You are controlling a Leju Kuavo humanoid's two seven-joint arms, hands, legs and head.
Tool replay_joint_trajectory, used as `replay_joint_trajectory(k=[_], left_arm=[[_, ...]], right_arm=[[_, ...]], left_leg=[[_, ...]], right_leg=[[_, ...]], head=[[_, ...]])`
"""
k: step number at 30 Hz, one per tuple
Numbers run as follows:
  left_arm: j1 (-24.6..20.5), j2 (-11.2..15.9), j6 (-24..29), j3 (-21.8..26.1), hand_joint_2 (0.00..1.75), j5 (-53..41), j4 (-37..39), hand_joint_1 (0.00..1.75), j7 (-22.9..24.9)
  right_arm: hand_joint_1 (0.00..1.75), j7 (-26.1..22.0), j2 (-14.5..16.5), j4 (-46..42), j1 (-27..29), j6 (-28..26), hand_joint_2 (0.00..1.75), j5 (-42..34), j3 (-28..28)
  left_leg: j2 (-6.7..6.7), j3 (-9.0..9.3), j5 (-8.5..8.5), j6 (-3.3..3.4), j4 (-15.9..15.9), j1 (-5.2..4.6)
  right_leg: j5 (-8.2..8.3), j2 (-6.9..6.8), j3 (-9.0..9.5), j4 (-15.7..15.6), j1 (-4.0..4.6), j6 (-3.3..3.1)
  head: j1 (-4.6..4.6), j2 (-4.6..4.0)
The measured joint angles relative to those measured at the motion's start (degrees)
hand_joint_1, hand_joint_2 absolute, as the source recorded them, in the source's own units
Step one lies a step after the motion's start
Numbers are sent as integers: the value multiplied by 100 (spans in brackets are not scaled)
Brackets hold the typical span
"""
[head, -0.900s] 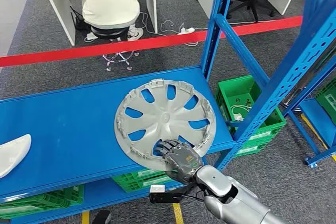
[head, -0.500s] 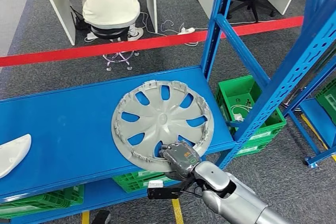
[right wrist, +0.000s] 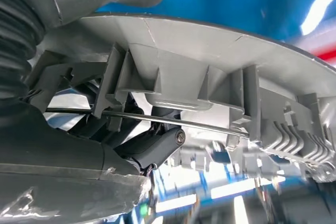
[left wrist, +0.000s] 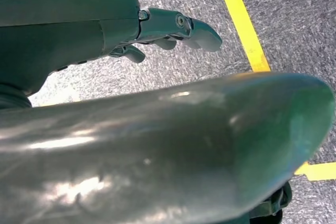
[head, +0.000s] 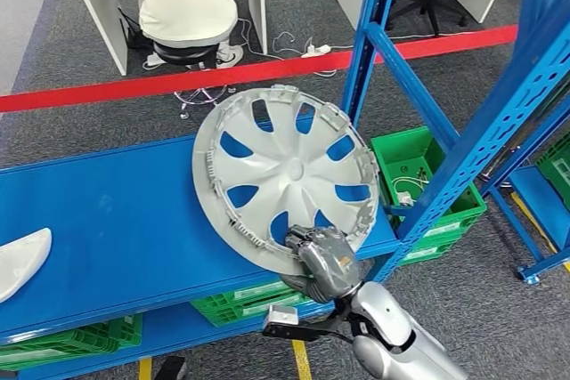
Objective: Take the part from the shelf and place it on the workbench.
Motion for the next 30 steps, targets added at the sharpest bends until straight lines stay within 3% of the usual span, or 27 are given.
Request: replay_joint_trajectory(k=[9,17,21,30], left_arm=[[-8,-6,47,0,0,-48,0,0,0],[-15,-8,152,-3,0,-157,-1,0,-226],[-18,-13,224,-21,175,-356,-1,0,-642],[-17,-43,304,-58,175,-454,0,0,-1498]], right_arm=[[175,-373,-8,-743,333,-670,175,196,-398],[175,-679,-10,-1138,447,-783,175,-15,-467],[175,-981,-43,-1526,549,-798,175,-241,-625],[175,-1317,-234,-2112,829,-784,175,-1009,-914]], left_leg=[[0,-3,0,0,0,0],[0,-3,0,0,0,0],[0,-4,0,0,0,0],[0,-4,-1,-1,0,0]], right_leg=[[0,1,-4,0,0,0],[0,0,-3,0,0,0],[0,0,-4,0,0,0],[0,2,-4,0,0,0]], head=[[-1,0],[1,0],[0,0],[1,0]])
